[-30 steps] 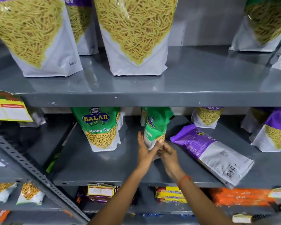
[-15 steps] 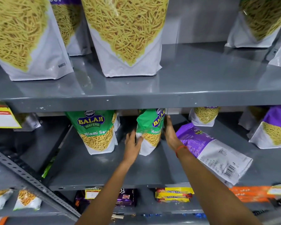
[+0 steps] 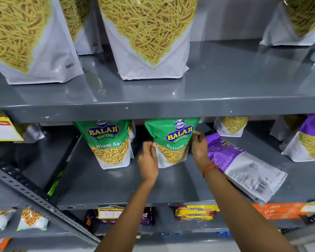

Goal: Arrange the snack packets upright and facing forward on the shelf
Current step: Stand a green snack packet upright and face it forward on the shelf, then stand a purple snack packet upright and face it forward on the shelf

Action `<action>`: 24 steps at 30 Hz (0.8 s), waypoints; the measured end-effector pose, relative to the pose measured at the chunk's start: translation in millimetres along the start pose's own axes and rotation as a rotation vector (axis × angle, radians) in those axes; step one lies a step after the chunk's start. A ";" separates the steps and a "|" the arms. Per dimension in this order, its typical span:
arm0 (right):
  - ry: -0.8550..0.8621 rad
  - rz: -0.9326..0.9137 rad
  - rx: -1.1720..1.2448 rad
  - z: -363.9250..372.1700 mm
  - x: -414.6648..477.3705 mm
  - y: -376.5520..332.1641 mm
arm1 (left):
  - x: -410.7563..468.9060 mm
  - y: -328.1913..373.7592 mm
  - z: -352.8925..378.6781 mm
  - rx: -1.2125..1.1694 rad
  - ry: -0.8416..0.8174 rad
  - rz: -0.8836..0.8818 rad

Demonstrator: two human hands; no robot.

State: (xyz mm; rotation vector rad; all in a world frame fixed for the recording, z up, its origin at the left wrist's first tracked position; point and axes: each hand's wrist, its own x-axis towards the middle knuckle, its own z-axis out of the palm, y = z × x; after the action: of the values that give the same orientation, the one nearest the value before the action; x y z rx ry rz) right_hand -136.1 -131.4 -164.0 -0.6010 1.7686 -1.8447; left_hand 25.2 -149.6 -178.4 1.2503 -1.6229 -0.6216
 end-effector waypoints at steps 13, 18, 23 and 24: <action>0.113 -0.157 0.026 -12.8 -36.2 3.0 | -2.9 2.1 5.5 -0.301 -0.163 -0.133; 0.115 -0.464 -0.387 -41.6 -33.7 -2.3 | -66.5 36.9 29.7 -0.089 -0.018 0.207; 0.016 -0.634 -0.788 -102.7 -12.1 0.4 | -115.9 75.6 84.1 -0.258 -0.187 0.051; 0.020 -0.656 -0.896 -117.5 -4.5 2.8 | -123.0 77.4 97.0 -0.274 -0.172 -0.064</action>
State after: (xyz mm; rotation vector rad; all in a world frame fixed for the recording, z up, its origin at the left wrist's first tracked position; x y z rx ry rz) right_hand -206.9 -37.9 -173.0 -1.6502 2.5971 -1.2787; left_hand -94.0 -23.8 -200.3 1.0732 -1.5779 -0.9792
